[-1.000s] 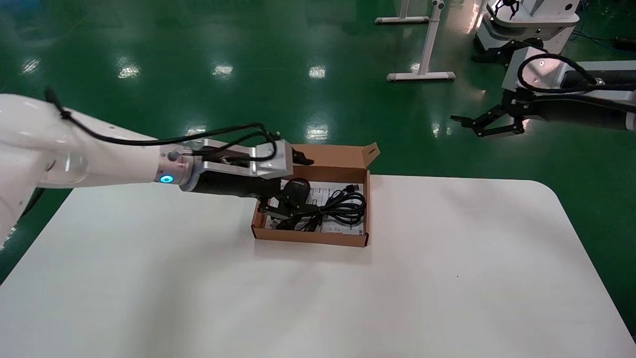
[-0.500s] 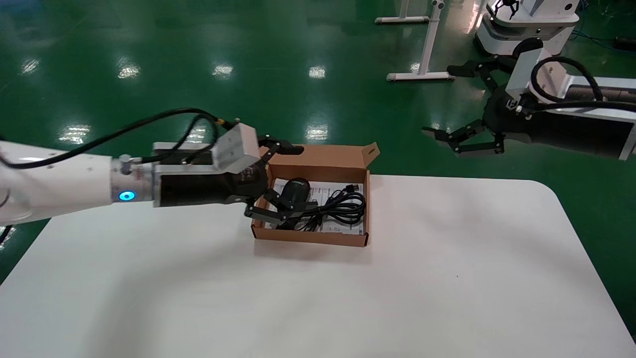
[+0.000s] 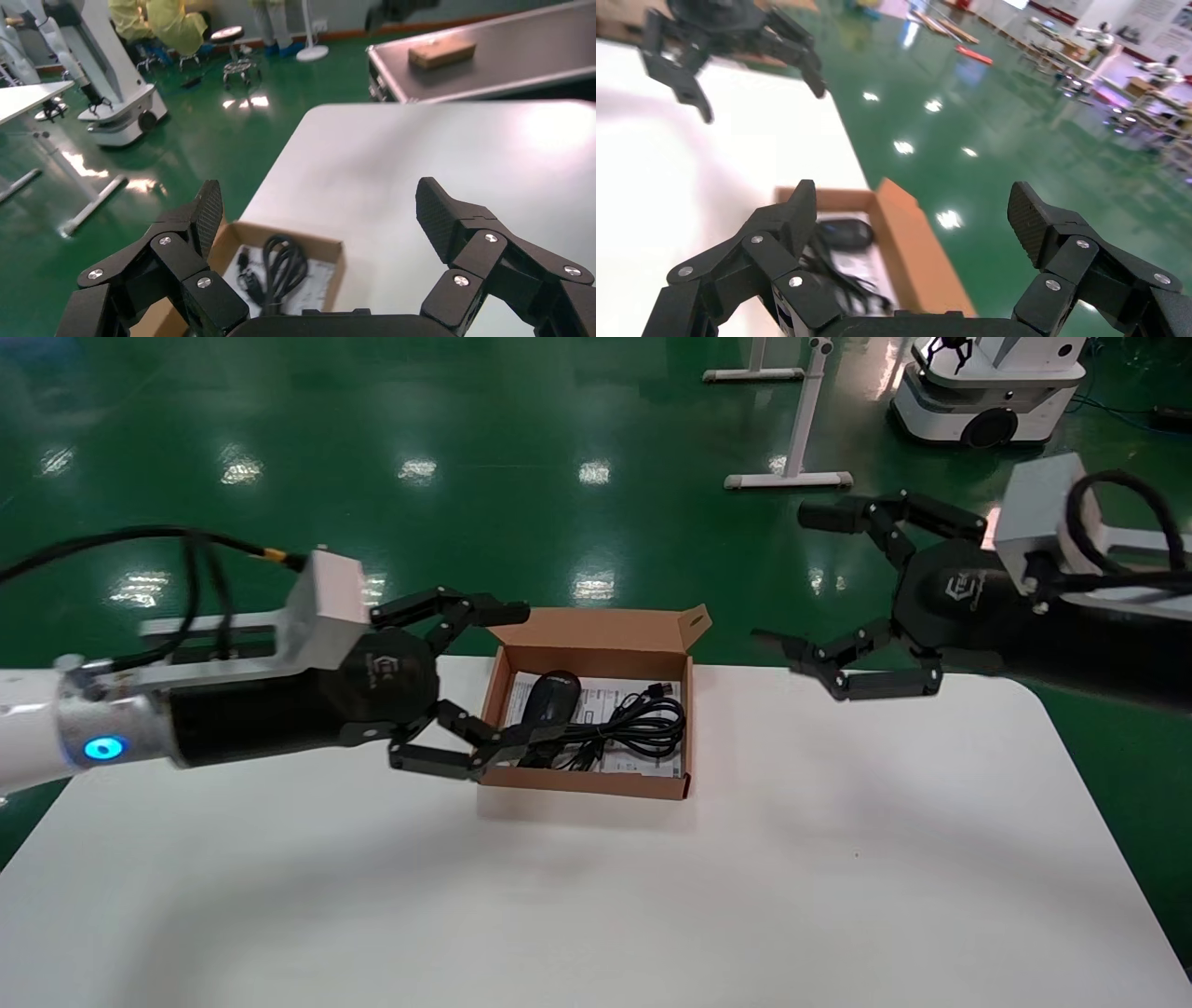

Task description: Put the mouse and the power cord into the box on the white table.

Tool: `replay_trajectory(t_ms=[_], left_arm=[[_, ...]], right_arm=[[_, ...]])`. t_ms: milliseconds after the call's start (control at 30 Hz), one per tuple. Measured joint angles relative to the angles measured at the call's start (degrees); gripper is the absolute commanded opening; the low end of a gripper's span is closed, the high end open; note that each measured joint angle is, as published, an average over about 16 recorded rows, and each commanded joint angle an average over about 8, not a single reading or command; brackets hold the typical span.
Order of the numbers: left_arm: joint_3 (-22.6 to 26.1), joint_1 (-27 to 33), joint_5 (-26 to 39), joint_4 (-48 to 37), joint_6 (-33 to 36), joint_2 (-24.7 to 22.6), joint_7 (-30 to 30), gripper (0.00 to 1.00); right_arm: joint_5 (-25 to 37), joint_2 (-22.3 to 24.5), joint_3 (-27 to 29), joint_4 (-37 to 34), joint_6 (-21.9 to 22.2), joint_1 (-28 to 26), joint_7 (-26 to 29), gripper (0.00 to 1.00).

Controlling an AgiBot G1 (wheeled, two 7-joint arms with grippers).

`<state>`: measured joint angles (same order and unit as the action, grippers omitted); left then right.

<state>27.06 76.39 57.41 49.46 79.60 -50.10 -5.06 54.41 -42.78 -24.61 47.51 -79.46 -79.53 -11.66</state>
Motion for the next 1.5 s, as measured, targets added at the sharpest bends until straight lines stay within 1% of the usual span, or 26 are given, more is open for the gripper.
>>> replay_trajectory(t_ms=[500,767,900,1067,1500], left_arm=[[-7.66,-10.29,-10.79,16.73,4.23,10.46,10.97,1.00],[-10.76,-14.44,-15.19,23.52,5.98,14.67,15.16,1.00],[-11.52,-15.45,-16.29,25.16,6.42,15.68,16.13,1.00],[-11.80,-15.83,-16.71,25.76,6.59,16.06,16.42,1.00],[-11.30,-15.18,-15.96,24.64,6.26,15.41,15.97,1.00]], right_arm=[[-8.70,5.38,5.95,18.07,-4.32,12.46,15.54,1.00],[-12.28,7.55,8.36,25.42,-6.09,17.50,21.49,1.00],[-13.18,8.08,8.96,27.21,-6.53,18.73,22.86,1.00],[-13.53,8.27,9.19,27.86,-6.69,19.19,23.29,1.00],[-12.88,7.93,8.79,26.61,-6.36,18.38,22.65,1.00]])
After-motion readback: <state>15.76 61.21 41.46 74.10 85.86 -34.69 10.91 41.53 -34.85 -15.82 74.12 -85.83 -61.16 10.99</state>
